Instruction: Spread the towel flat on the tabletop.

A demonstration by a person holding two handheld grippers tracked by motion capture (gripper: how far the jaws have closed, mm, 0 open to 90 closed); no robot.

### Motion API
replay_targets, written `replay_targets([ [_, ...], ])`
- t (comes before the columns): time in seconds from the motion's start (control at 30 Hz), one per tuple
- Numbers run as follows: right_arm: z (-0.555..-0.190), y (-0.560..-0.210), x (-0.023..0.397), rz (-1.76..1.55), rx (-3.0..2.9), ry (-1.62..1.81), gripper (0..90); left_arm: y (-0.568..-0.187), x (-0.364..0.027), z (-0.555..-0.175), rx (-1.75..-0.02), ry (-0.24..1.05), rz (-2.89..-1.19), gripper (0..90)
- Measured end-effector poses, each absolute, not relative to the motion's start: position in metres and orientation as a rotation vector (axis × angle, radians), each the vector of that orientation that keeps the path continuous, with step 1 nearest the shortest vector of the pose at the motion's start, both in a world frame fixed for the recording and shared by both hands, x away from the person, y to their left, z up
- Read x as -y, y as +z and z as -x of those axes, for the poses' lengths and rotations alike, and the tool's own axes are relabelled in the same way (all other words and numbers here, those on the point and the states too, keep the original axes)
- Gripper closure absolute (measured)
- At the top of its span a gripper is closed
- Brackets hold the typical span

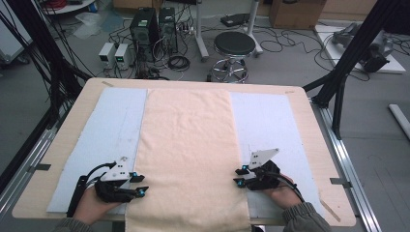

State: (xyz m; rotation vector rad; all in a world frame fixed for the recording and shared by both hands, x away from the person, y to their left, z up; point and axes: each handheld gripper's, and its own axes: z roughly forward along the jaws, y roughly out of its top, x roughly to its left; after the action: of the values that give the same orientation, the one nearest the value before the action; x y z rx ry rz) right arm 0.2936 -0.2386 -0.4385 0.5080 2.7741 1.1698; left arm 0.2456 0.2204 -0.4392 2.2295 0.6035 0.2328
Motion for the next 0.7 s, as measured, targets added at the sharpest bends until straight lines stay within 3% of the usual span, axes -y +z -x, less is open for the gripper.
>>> replay_targets([
  [0.1,-0.292,-0.438,0.238,-0.497,-2.795,1.176,86.0,-0.439,-0.222,-0.246,-0.614,0.235,-2.219,62.6],
  [0.13,-0.291,-0.438,0.238,-0.475,-2.794,1.176,87.3,-0.439,-0.222,-0.246,-0.616,0.231,-2.215,65.6],
  [0.17,-0.290,-0.437,0.238,-0.471,-2.790,1.165,88.1,-0.439,-0.222,-0.245,-0.614,0.235,-2.217,70.9],
  [0.43,-0.272,-0.436,0.242,-0.456,-2.800,1.168,88.5,-0.437,-0.221,-0.238,-0.589,0.242,-2.234,83.0],
  [0.7,-0.253,-0.435,0.240,-0.418,-2.828,1.179,88.6,-0.436,-0.225,-0.227,-0.563,0.225,-2.252,86.1],
])
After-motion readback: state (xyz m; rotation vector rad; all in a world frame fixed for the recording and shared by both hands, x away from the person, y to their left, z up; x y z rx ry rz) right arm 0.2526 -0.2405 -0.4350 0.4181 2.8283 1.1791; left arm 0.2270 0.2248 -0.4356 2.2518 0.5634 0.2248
